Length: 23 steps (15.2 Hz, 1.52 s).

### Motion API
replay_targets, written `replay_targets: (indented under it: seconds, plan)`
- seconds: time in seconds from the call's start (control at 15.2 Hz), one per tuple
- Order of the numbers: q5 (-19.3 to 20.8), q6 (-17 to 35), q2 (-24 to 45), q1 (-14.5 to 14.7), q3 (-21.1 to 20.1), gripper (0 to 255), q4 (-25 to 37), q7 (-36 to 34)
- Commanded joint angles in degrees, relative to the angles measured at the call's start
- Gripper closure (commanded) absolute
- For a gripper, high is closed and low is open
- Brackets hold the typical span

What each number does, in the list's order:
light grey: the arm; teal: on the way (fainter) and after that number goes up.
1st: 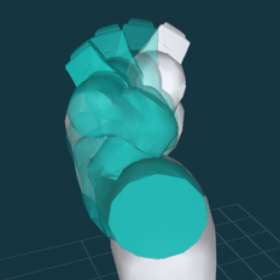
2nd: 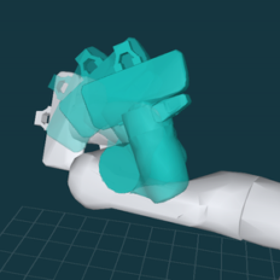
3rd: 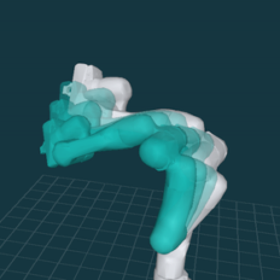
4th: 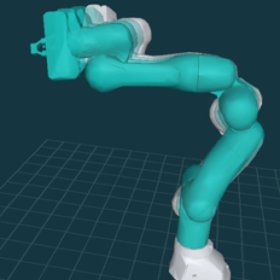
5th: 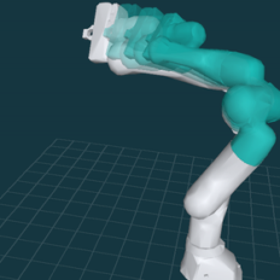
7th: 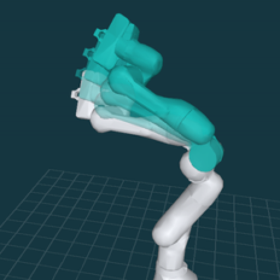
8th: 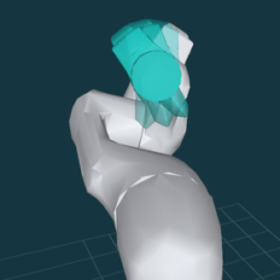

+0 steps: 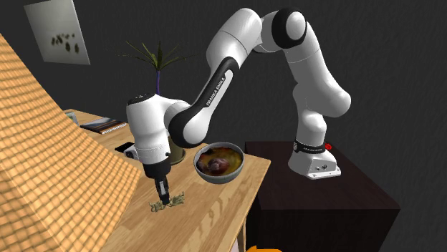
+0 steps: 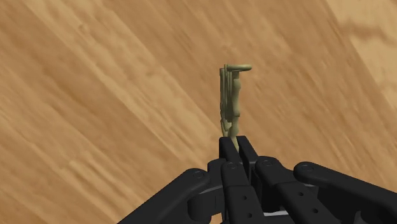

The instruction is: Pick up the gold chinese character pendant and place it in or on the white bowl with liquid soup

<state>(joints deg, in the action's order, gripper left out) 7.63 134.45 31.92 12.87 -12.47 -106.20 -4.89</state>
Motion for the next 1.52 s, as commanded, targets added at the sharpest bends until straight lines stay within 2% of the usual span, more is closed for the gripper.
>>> replay_targets:
  seconds: [0.0, 1.45]
  plan:
    - [0.00, 0.01, 0.00, 0.00, 0.00, 255, -0.01, -0.01]
    - [-2.90, -12.95, -10.16, -1.21, -1.70, 255, 2.99, 1.60]
